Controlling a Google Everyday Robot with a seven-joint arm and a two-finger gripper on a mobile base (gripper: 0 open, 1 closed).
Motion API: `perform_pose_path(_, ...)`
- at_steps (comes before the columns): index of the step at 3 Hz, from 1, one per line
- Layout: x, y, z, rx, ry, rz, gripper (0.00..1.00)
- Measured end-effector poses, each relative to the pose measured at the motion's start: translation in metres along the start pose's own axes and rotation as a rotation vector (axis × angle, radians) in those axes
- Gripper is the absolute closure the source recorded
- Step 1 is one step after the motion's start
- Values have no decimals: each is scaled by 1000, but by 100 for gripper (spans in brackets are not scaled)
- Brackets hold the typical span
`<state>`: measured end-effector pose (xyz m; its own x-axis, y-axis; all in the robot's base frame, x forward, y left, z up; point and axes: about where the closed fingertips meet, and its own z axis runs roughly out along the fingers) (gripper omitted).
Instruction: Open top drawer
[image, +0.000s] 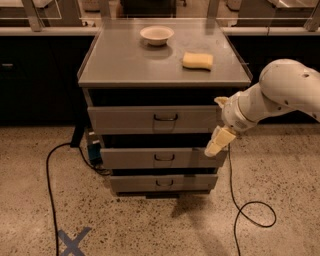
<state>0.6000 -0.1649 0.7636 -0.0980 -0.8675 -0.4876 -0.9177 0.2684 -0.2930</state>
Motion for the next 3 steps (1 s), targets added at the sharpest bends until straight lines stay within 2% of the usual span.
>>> perform_pose_path(1,0,0,0,0,0,0,0)
perform_pose_path(3,-23,-17,58,-64,-45,-43,0)
